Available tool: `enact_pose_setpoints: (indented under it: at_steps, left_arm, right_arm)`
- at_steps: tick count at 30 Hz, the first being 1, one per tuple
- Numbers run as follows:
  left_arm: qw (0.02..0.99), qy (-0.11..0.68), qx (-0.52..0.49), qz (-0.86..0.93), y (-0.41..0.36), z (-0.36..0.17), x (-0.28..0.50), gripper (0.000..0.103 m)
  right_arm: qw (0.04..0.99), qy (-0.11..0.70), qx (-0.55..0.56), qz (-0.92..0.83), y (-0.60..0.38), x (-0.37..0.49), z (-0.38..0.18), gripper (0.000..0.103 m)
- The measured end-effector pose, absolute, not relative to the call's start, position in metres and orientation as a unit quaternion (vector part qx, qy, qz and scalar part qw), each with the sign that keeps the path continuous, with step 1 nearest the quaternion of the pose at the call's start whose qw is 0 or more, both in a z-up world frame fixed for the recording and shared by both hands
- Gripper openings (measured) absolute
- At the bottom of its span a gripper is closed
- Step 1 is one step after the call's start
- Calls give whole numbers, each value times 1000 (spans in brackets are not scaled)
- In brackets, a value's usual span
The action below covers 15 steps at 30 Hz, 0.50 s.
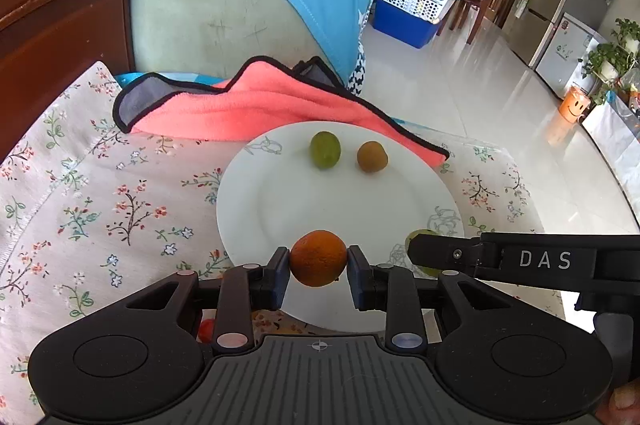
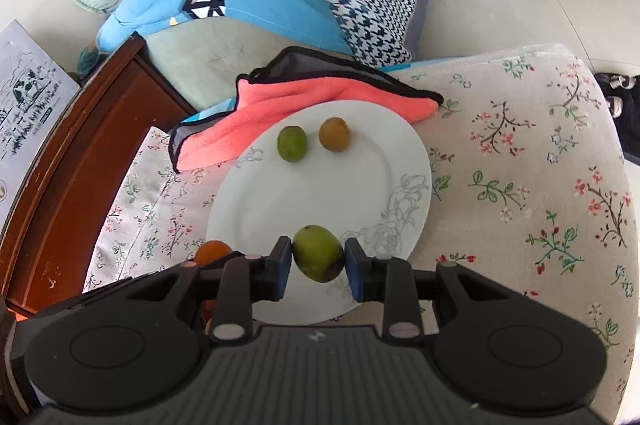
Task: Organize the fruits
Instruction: 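Carry both fruits over the white plate and open both tools to drop them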
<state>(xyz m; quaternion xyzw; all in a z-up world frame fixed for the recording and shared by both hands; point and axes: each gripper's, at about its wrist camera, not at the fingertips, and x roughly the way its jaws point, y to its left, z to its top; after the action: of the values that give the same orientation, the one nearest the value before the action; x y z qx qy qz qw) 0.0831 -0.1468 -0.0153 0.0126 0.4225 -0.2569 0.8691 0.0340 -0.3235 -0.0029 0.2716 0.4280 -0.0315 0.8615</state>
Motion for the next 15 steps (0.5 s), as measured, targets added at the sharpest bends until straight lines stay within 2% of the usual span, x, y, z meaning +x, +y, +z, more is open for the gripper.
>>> enact_pose_setpoints:
  at_steps: [4,6,9,15]
  left_arm:
    - [870,422,10,-254,-147,-15,84,32]
    - [874,417,12,-248,-147,-12,84,48]
    - [882,409,14,-235,-144,-6,83,66]
    - [886,410,18,-214,-133,3,85,80]
  right_arm:
    - [858,429,278,-47,-327,35,-6,32]
    - [858,424,286,-47,-330,34,-4,32]
    - [860,417,290,-46,-331,33,-1,34]
    - [863,414,288,-37,-328,33,1,45]
